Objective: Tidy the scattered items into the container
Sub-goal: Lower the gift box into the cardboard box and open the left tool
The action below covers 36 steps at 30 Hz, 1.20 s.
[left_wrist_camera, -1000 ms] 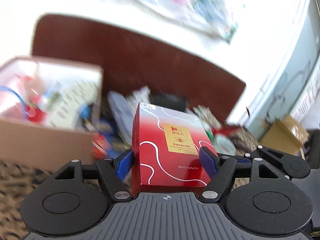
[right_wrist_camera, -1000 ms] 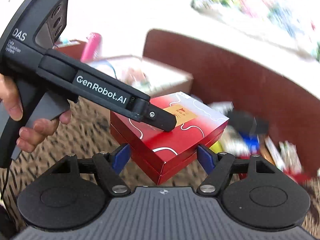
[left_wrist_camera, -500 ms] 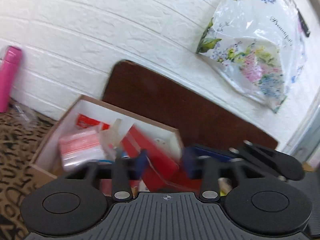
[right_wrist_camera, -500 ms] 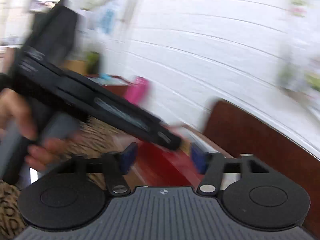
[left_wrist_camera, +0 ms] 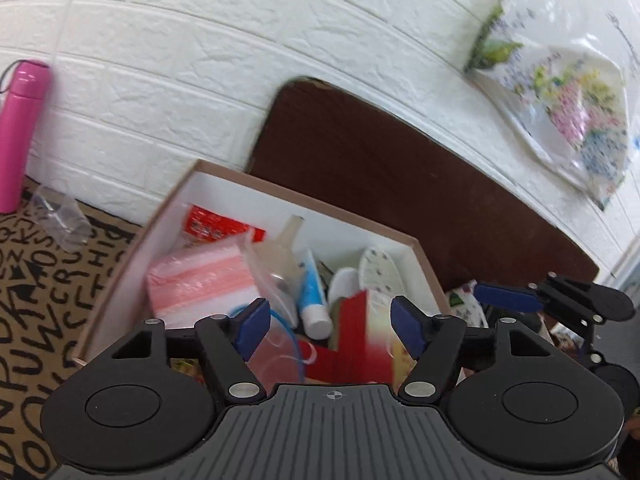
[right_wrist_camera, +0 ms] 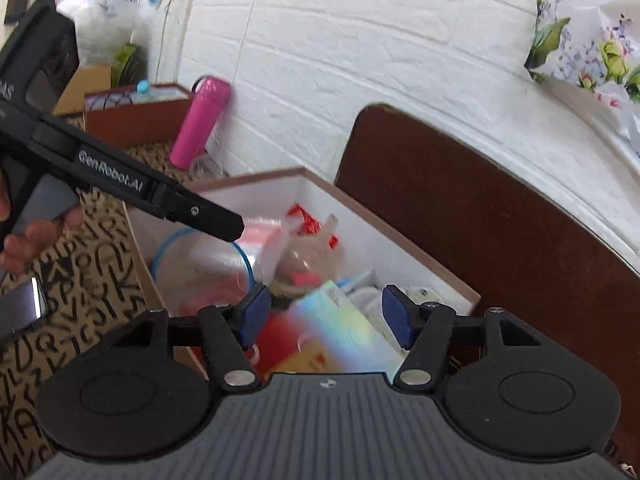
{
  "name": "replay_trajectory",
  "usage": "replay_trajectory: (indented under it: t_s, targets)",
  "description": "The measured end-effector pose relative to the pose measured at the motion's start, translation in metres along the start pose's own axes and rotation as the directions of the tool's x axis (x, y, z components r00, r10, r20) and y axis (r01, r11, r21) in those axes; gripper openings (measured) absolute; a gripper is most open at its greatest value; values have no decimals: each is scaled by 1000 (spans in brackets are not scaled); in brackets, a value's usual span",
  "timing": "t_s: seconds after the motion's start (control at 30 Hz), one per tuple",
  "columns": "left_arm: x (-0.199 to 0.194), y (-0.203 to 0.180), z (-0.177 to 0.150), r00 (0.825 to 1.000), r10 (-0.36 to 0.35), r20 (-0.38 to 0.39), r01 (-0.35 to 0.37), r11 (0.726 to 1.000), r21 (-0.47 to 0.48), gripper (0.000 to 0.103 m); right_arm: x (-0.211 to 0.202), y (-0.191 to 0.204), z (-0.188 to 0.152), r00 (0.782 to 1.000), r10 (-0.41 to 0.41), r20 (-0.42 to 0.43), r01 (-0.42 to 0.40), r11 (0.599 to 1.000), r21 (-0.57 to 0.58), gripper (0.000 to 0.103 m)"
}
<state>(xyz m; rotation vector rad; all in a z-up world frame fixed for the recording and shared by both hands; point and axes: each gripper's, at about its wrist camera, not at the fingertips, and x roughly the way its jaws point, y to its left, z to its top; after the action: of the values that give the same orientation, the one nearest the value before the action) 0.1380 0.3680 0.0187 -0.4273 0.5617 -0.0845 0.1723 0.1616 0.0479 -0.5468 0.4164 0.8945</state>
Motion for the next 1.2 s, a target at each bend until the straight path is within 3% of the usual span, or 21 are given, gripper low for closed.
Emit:
replay_trajectory:
  t_s: [0.13, 0.3, 0.57, 0.8, 1.2]
  targets:
    - [5, -13, -13, 999, -15, -32, 16, 999, 39, 80, 3, 8, -12, 999, 1, -36, -2, 1000, -17, 66]
    - [8, -25, -24, 998, 12, -58, -8, 997, 72, 91, -2, 10, -20, 999, 20, -45, -19, 1000, 18, 67]
    - [-2, -52, -49, 999, 19, -47, -13, 993, 118, 103, -22, 17, -31, 1000, -15, -4, 15, 995, 98, 101]
    - [-15, -87, -89, 1000, -16, -25, 19, 989, 148, 103, -57, 31, -50, 998, -42, 37, 37, 989, 144, 103]
    - [-13, -131, -160, 986, -116, -123, 126, 989, 79, 103, -122, 37, -123, 993, -112, 41, 92, 939, 331, 103]
